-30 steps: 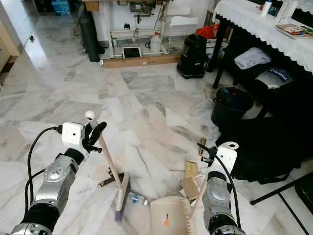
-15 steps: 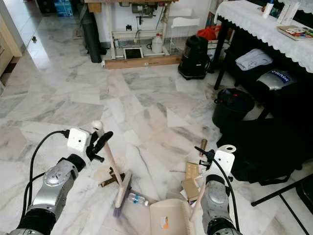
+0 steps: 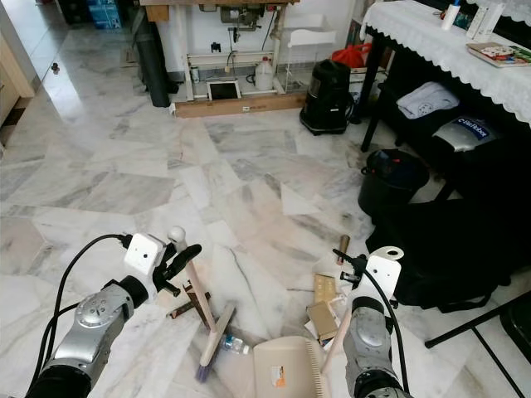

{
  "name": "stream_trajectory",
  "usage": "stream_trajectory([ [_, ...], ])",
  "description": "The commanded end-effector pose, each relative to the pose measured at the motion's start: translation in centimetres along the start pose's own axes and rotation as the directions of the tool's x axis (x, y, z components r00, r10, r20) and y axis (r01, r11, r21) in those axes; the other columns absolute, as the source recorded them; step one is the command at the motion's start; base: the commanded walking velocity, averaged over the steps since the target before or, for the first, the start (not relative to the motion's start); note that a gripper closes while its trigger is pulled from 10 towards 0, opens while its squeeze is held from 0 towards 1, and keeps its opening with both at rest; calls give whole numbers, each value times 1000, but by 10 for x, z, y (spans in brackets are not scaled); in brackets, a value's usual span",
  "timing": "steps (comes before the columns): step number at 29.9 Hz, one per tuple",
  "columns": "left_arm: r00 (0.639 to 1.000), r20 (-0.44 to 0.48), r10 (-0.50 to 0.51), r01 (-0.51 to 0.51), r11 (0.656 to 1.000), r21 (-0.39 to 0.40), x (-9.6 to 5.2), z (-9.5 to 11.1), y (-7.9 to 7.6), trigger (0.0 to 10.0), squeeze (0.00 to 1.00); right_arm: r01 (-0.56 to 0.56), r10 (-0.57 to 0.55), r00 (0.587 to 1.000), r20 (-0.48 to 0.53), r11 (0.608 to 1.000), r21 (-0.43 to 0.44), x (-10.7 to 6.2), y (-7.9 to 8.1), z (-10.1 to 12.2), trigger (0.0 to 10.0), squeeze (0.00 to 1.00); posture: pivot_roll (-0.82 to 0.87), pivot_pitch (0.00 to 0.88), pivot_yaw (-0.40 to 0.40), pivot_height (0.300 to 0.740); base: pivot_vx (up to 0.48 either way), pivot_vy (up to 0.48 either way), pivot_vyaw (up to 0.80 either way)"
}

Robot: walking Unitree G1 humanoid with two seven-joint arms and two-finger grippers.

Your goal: Sweep floor

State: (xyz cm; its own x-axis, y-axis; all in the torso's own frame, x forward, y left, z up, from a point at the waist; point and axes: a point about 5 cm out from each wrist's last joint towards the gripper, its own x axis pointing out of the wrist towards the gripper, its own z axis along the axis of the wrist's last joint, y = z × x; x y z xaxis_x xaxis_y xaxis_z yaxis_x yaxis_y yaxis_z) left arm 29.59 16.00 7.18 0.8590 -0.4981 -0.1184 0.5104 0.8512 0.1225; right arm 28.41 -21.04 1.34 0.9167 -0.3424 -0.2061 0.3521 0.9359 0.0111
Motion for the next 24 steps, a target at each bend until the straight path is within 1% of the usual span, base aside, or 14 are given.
stream_trajectory([
  [1,998,-42,-35,33,998,-59,-2,-6,-5,10000,0,11,-11,1000,-10,1000,5,1,-3,-1,10000,0,13,0,-5,740,0,0,0],
  [3,997,-50,-62,55,990,-133,-1,-8,-7,10000,0,10,-10,1000,-12,1000,6,1,-3,-1,10000,0,15,0,-8,740,0,0,0],
  [6,995,-61,-77,66,984,-163,-1,-9,-8,10000,0,10,-10,1000,-13,1000,6,1,-2,-1,10000,0,15,0,-8,740,0,0,0],
  [8,995,-64,-76,61,977,-205,-2,-10,-5,10000,0,11,-10,1000,-13,1000,4,1,-3,0,10000,0,17,0,-8,740,0,0,0],
  [9,995,-64,-76,61,977,-205,-2,-10,-5,10000,0,11,-10,1000,-13,1000,4,1,-3,0,10000,0,17,0,-8,740,0,0,0],
  [10,995,-60,-75,60,973,-224,-3,-10,-4,10000,0,11,-11,1000,-12,1000,3,1,-3,0,10000,0,17,0,-8,740,0,0,0],
  [11,996,-51,-73,57,963,-265,-3,-7,-1,10000,0,13,-13,1000,-13,1000,3,2,-3,0,10000,0,20,0,-9,740,0,0,0],
  [12,996,-51,-73,57,963,-265,-3,-7,-1,10000,0,13,-13,1000,-13,1000,3,2,-3,0,10000,0,20,0,-9,740,0,0,0],
  [14,997,-38,-71,55,949,-310,-3,-4,0,10000,0,15,-15,1000,-15,1000,4,2,-3,0,10000,0,20,0,-9,740,0,0,0],
  [15,997,-28,-73,58,935,-350,-2,-3,-1,10000,0,16,-15,1000,-15,1000,5,2,-3,0,10000,0,20,0,-9,740,0,0,0],
  [18,997,-14,-74,63,919,-389,-1,-1,-1,10000,0,16,-16,1000,-17,1000,7,2,-2,0,10000,0,22,0,-9,740,0,0,0],
  [19,998,3,-66,61,907,-417,1,2,-2,10000,0,15,-15,1000,-18,1000,9,2,-2,0,10000,0,22,0,-10,740,0,0,0],
  [20,998,3,-66,61,907,-417,1,2,-2,10000,0,15,-15,1000,-18,1000,9,2,-2,0,10000,0,22,0,-10,740,0,0,0],
  [24,998,45,-43,60,856,-513,3,8,-2,10000,0,11,-11,1000,-21,1000,11,2,-1,0,10000,0,22,0,-11,740,0,0,0],
])
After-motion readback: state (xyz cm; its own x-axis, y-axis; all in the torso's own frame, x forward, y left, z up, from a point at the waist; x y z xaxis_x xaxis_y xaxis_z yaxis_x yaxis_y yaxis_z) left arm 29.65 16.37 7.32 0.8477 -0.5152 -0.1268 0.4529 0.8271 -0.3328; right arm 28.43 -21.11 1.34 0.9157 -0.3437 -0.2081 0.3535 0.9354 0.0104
